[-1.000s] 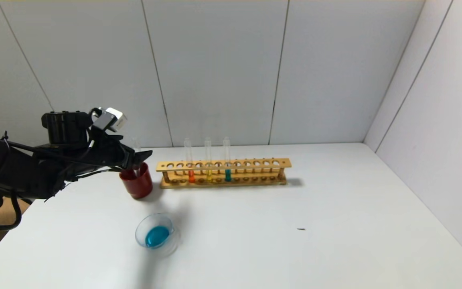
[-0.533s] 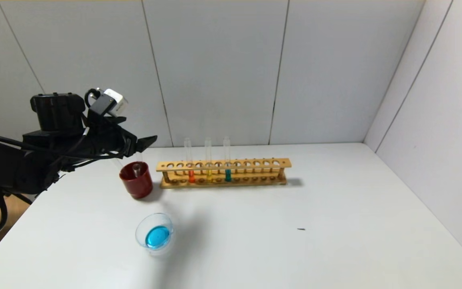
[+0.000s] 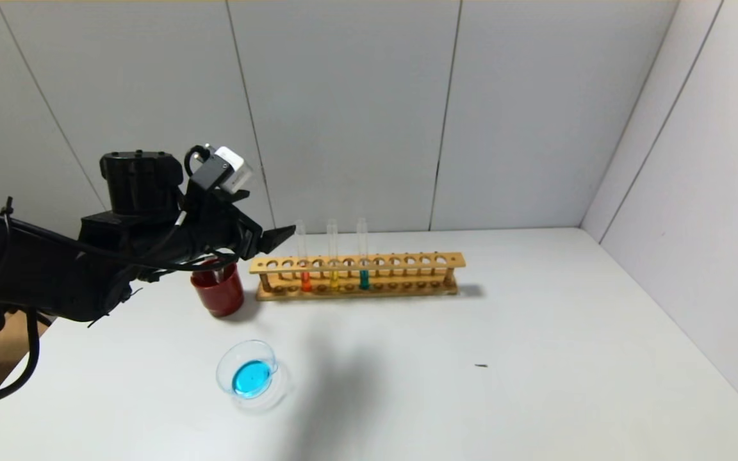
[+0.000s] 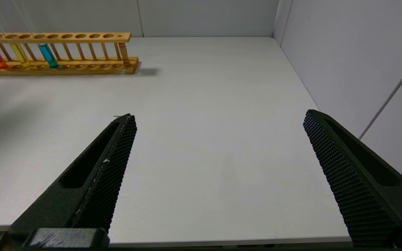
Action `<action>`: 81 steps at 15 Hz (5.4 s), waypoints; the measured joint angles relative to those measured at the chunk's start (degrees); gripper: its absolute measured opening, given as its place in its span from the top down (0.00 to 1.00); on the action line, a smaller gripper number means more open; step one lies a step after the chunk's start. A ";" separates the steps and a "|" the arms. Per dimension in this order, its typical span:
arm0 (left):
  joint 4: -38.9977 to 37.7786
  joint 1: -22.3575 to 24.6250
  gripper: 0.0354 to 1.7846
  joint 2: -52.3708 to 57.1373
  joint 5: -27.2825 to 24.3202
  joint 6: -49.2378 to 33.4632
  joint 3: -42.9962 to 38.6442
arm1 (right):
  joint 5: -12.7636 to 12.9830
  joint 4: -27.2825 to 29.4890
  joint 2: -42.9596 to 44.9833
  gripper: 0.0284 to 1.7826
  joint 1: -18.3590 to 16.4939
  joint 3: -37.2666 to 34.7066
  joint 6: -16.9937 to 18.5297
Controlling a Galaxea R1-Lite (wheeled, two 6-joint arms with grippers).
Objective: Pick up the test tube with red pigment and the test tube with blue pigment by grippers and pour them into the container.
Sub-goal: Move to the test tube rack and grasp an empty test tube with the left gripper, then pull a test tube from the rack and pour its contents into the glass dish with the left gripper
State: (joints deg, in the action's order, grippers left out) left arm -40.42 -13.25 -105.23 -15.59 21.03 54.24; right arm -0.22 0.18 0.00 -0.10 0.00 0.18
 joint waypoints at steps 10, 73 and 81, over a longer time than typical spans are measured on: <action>-13.74 -2.78 0.02 -7.25 0.35 -3.01 -4.05 | -0.02 -0.02 0.00 0.02 0.00 0.00 0.00; 11.62 -6.25 0.85 20.42 -5.85 41.46 -18.91 | 0.00 -0.02 0.00 0.02 0.00 0.00 -0.02; 0.29 -5.51 0.85 20.97 -6.38 42.36 -29.93 | -0.02 0.00 0.00 0.02 0.00 0.00 0.00</action>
State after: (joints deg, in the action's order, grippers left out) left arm -40.13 -18.76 -84.26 -21.97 63.39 24.31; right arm -0.24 0.18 0.00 -0.10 0.00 0.18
